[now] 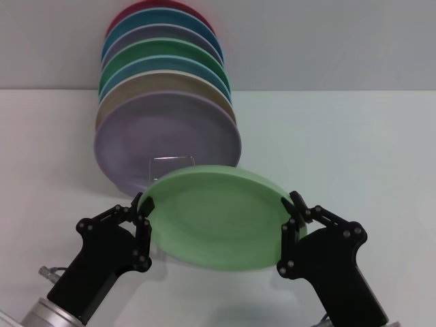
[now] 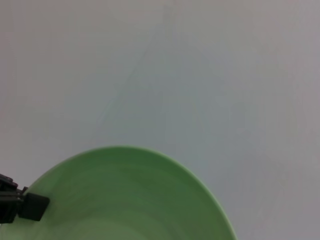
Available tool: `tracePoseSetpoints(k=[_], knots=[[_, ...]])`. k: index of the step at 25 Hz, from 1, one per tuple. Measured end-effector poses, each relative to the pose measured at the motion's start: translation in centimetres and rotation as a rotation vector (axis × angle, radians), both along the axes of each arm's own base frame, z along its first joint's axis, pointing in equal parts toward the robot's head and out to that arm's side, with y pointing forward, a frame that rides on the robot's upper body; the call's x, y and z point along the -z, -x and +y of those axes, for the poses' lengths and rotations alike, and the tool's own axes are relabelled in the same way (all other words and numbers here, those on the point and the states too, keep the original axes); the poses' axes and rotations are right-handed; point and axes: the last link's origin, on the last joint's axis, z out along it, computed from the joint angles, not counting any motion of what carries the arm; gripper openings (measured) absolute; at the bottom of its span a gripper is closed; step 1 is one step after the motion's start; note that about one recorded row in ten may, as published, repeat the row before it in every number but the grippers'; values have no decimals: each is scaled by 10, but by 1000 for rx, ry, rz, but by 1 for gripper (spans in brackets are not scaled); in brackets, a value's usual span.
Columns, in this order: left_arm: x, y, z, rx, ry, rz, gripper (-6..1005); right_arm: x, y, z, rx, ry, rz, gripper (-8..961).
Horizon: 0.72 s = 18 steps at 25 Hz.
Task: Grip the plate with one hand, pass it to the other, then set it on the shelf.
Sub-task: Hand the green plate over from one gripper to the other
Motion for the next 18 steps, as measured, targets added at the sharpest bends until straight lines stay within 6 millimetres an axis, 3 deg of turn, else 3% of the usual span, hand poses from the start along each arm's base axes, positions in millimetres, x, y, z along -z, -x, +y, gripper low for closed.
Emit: tracePoseSetpoints(k=[18], knots=[[-7, 8, 1, -22, -60, 41, 35, 0, 1, 5, -28, -8, -35, 100]])
